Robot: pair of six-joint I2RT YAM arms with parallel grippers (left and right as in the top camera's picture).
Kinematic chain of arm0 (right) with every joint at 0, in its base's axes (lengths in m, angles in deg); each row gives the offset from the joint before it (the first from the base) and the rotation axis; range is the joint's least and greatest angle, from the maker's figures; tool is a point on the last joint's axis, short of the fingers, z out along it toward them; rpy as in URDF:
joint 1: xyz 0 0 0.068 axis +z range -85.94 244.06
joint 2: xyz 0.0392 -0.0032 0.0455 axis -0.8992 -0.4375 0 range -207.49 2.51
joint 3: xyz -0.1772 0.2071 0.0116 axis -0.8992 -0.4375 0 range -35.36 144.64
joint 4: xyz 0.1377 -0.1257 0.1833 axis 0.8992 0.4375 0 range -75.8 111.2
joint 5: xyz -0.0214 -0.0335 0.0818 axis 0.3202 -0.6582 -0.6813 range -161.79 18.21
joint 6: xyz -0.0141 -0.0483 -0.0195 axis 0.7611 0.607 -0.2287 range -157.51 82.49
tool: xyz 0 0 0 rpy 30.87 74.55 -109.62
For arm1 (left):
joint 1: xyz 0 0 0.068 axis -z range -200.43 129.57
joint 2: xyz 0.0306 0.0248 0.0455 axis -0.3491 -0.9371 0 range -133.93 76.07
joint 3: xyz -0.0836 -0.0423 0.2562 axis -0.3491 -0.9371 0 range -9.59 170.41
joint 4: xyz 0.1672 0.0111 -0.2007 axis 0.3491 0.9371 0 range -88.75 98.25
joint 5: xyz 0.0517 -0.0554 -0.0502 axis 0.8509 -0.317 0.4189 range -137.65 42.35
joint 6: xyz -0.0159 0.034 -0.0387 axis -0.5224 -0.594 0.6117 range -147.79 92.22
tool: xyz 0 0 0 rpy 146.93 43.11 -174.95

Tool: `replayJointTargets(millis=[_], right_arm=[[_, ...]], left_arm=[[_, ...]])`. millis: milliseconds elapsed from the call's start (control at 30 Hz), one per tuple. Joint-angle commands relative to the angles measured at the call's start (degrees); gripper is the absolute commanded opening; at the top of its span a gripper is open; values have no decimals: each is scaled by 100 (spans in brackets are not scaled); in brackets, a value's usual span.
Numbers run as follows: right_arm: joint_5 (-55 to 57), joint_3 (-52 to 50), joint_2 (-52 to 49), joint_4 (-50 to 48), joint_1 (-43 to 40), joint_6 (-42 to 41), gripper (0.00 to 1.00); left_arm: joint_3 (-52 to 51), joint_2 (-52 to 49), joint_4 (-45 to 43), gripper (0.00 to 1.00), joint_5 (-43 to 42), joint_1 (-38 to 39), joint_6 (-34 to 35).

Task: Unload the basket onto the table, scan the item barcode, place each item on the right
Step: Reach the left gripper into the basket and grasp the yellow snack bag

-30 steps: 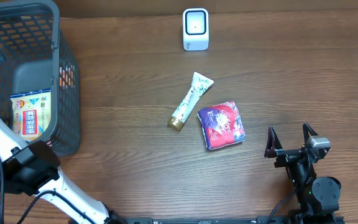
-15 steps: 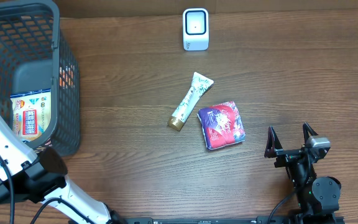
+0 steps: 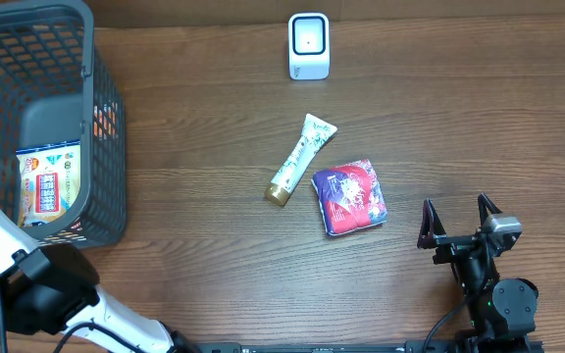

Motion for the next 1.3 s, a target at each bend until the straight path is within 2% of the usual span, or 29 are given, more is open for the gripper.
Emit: replayJointTargets(millis=[0, 167, 333, 633, 767, 933, 1200, 1267], right_arm=[[52, -57, 52, -35, 31, -4, 100], [52, -57, 52, -35, 31, -4, 100], [52, -57, 52, -35, 31, -4, 100], [52, -57, 52, -35, 31, -4, 100], [52, -57, 52, -35, 31, -4, 100], [52, -57, 52, -35, 31, -4, 100], [52, -57, 52, -35, 31, -4, 100], [52, -57, 52, -35, 31, -4, 100]], left_arm=[[-39, 723, 87, 100, 374, 68, 404], [-162, 1051, 164, 100, 116, 68, 527], [-715, 1353, 144, 100, 116, 68, 608], [-1587, 1322, 118, 100, -188, 68, 553], [-1631, 957, 516, 100, -627, 68, 549], [-1631, 267, 1255, 100, -787, 70, 525], [-1631, -861, 1847, 100, -787, 76, 42], [-1631, -1143, 1818, 100, -741, 144, -363]])
